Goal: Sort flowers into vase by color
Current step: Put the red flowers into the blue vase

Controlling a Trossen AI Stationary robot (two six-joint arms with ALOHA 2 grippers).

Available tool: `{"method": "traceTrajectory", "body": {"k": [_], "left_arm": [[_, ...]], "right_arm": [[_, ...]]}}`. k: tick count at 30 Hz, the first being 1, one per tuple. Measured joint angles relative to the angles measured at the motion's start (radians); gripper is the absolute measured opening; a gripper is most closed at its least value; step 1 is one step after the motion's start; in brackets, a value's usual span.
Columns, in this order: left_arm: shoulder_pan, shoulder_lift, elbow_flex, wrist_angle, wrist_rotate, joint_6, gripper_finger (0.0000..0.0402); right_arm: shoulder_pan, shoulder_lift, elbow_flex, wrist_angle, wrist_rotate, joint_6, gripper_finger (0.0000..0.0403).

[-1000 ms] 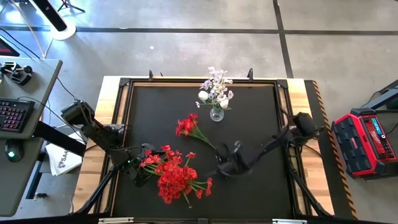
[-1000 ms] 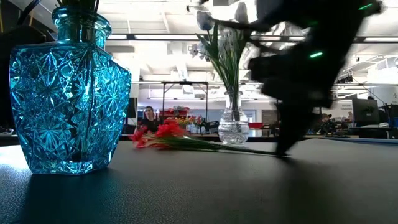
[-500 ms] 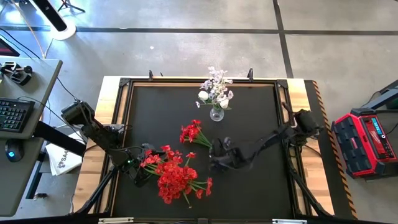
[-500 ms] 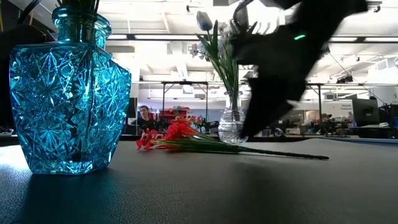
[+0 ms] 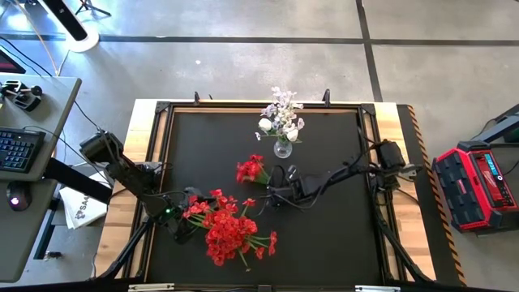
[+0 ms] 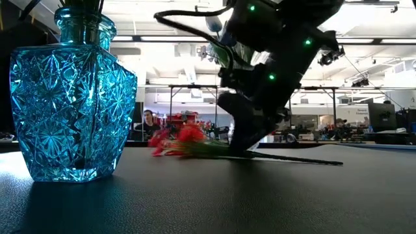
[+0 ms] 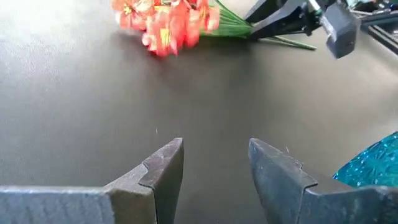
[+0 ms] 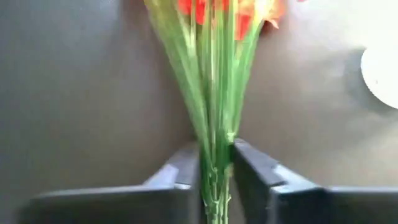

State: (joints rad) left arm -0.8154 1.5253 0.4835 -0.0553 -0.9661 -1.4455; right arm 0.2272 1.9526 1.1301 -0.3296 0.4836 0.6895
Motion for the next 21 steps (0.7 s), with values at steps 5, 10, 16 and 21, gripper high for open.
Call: {"method": "traceTrajectory", "body": {"k": [5,10,16,21], "left_arm": [[-0.045,-0.047,0.000,-0.003,-0.057,0.025,0.0167],[-0.118,-0.153,0.030,-0.003,-0.142,0.160,0.0167],[-0.196,-0.320,0.119,-0.002,-0.123,0.478,0.0167],[-0.258,-0.470,0.226,0.000,-0.069,0.761,0.0167]], "right_arm": [[0.073,-0.037,0.000,-0.202,0.103,0.086,0.0015],[0.209,-0.131,0.000,-0.422,0.184,0.259,0.0005],[0.427,-0.240,0.000,-0.348,0.289,0.252,0.0002],[0.600,-0.254,0.000,-0.080,0.431,0.061,0.0001]]}}
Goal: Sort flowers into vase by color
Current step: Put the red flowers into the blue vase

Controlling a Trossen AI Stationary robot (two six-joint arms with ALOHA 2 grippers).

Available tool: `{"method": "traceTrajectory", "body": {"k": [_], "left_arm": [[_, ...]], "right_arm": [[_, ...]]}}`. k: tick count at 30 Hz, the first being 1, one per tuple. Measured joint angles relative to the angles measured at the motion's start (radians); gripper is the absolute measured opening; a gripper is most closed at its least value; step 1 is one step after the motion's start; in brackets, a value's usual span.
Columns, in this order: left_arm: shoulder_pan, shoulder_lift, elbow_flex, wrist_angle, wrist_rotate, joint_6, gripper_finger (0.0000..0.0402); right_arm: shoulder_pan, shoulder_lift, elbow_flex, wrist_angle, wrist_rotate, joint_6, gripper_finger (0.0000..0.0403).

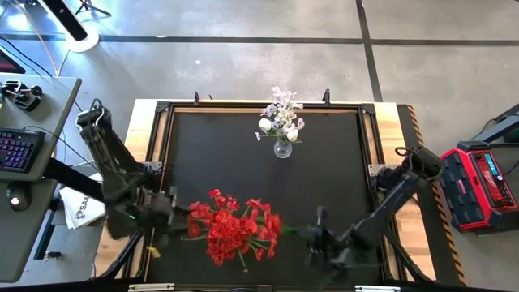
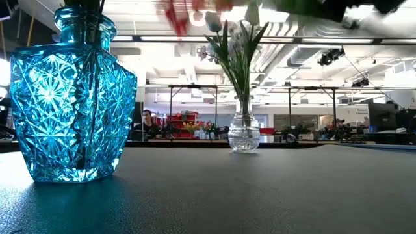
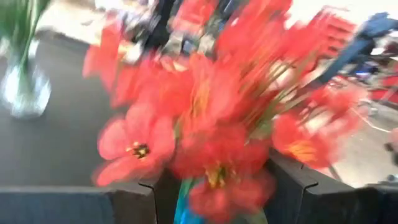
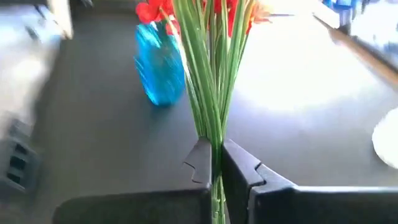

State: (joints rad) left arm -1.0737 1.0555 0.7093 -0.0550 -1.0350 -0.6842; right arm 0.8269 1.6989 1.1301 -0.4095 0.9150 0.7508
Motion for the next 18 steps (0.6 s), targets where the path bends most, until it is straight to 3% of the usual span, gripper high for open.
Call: {"method": "traceTrajectory", "body": {"k": [6,8,10,14,18], "left_arm": [[-0.050,-0.064,0.155,0.100,-0.086,0.520,0.0167],[-0.041,-0.043,0.184,0.229,-0.056,0.754,0.0167],[-0.017,-0.007,0.195,0.376,0.042,0.969,0.0167],[0.033,0.079,0.198,0.604,0.303,1.240,0.0167],[0.090,0.162,0.198,0.718,0.446,1.305,0.0167]], "right_arm": [[0.112,-0.020,0.000,0.233,0.170,-0.282,0.0000],[0.133,-0.049,0.000,0.329,0.212,-0.409,0.0000],[0.150,-0.082,0.000,0.441,0.216,-0.567,0.0000],[0.165,-0.149,0.000,0.682,0.071,-0.915,0.0000],[0.157,-0.192,0.000,0.907,-0.214,-1.208,0.0000]]}}
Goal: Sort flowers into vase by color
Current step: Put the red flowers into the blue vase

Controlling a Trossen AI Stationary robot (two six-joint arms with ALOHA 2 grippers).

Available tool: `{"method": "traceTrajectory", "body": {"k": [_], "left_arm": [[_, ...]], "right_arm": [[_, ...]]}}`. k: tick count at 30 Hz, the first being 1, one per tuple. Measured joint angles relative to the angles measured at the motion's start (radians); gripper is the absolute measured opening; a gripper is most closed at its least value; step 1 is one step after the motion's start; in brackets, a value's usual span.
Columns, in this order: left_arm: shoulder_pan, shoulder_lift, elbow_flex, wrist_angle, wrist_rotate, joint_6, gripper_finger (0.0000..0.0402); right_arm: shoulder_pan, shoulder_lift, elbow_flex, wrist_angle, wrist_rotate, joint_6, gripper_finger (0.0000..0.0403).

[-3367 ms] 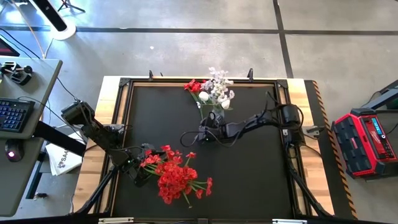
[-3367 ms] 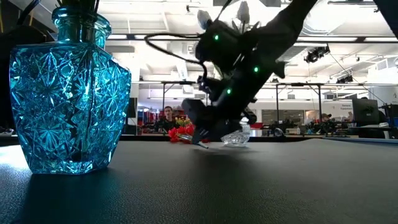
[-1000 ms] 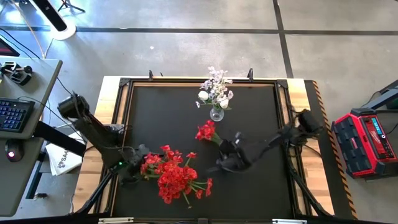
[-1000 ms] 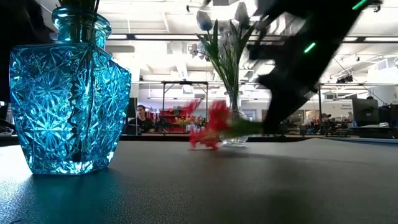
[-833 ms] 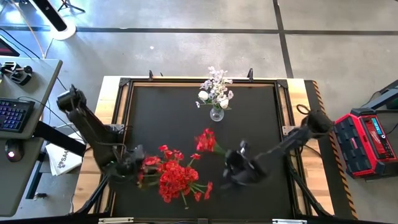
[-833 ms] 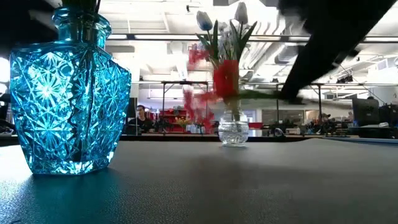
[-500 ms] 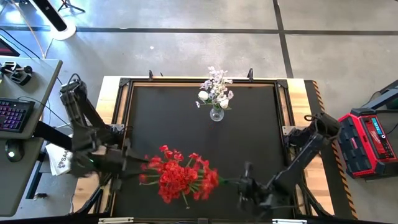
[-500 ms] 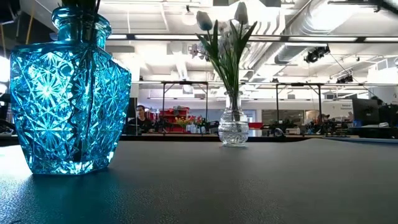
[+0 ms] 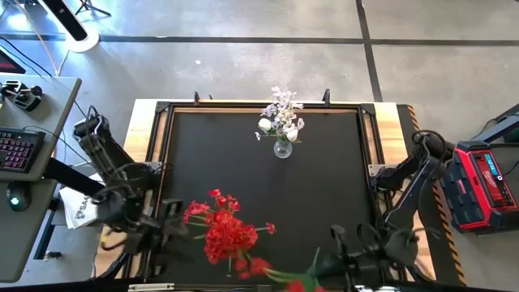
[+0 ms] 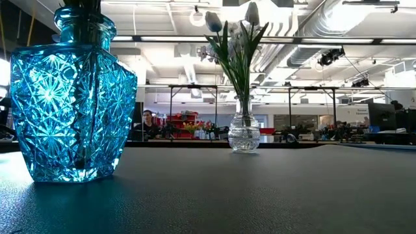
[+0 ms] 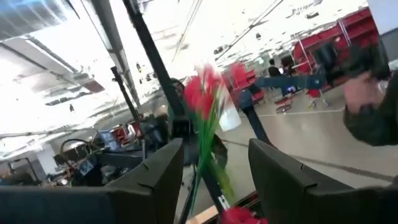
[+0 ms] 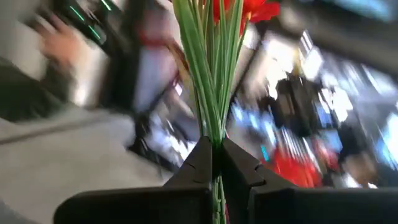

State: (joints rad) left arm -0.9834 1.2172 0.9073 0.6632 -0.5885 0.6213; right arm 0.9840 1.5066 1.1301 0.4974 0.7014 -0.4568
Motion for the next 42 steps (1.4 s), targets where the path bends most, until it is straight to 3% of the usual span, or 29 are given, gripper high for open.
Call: {"method": "traceTrajectory", "body": {"k": [2,4,10,17,23,30,42], "left_arm": [[0.032,0.039,0.000,0.034,0.031,0.000,0.0167],[0.064,0.071,0.002,0.050,0.048,-0.018,0.0167],[0.147,0.162,0.088,-0.020,0.056,-0.116,0.0167],[0.233,0.296,0.207,-0.100,0.143,-0.139,0.0167],[0.290,0.428,0.289,-0.090,0.177,0.085,0.0172],[0.371,0.529,0.416,-0.065,0.054,0.059,0.0193],[0.437,0.573,0.475,-0.074,0.206,0.043,0.0197]], "right_arm": [[-0.015,-0.012,0.000,0.062,-0.124,-0.096,0.0000],[-0.029,-0.025,0.000,0.099,-0.180,-0.158,0.0000],[-0.054,-0.059,0.000,0.231,-0.194,-0.283,0.0000],[-0.121,-0.066,0.000,0.214,-0.270,-0.167,0.0000],[-0.210,-0.066,0.000,0.185,-0.439,-0.035,0.0000],[-0.284,-0.062,0.000,0.172,-0.476,-0.001,0.0000],[-0.336,-0.039,0.000,0.111,-0.501,0.039,0.0000]]}}
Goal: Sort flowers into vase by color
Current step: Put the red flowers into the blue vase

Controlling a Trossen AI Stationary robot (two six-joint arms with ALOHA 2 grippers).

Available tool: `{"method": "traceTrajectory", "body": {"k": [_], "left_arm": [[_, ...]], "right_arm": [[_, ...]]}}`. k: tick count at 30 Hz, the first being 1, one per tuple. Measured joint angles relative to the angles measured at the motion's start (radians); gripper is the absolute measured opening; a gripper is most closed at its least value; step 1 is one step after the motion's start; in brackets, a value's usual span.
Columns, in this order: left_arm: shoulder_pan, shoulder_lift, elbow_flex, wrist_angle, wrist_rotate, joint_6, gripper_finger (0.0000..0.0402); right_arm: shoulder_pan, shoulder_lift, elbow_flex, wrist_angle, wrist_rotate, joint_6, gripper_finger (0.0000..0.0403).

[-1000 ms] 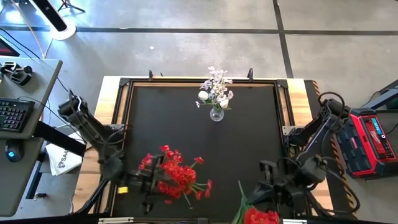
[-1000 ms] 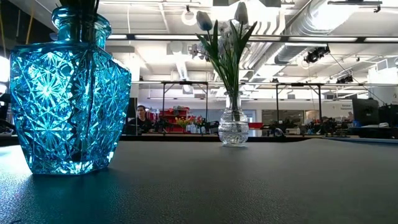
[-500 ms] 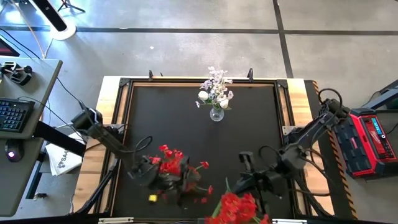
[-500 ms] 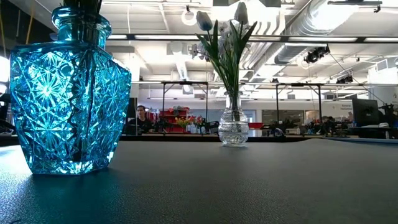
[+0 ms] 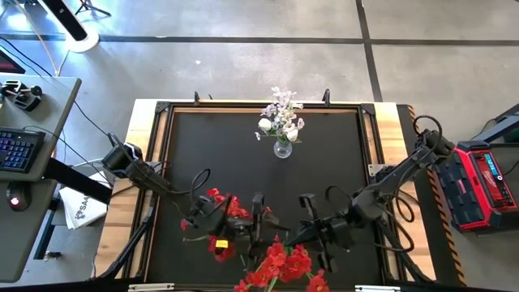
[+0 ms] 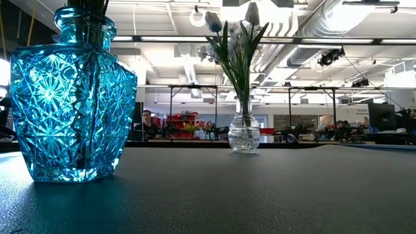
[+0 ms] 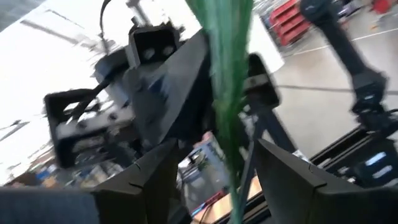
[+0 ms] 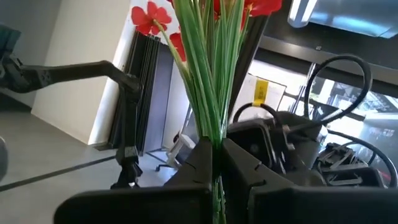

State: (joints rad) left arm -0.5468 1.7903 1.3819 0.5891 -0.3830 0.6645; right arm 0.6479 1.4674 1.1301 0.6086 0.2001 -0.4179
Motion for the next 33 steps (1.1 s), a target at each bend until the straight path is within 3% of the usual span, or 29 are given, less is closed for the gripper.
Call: {"method": "traceTrajectory", "body": {"k": [11,22,26,33], "left_arm": [[-0.004,0.000,-0.001,-0.019,0.056,-0.011,0.0159],[-0.009,0.001,-0.002,-0.041,0.074,-0.042,0.0050],[-0.022,-0.002,-0.002,-0.074,0.034,-0.032,0.0008],[-0.082,-0.014,-0.001,-0.071,-0.176,0.017,0.0004]], "right_arm": [[-0.023,0.050,0.002,0.009,0.013,-0.001,0.0000],[-0.031,0.051,0.002,-0.039,0.027,0.037,0.0005],[-0.020,0.051,0.002,-0.058,0.059,0.044,0.0043],[0.071,-0.034,0.000,-0.244,0.365,0.021,0.0150]]}}
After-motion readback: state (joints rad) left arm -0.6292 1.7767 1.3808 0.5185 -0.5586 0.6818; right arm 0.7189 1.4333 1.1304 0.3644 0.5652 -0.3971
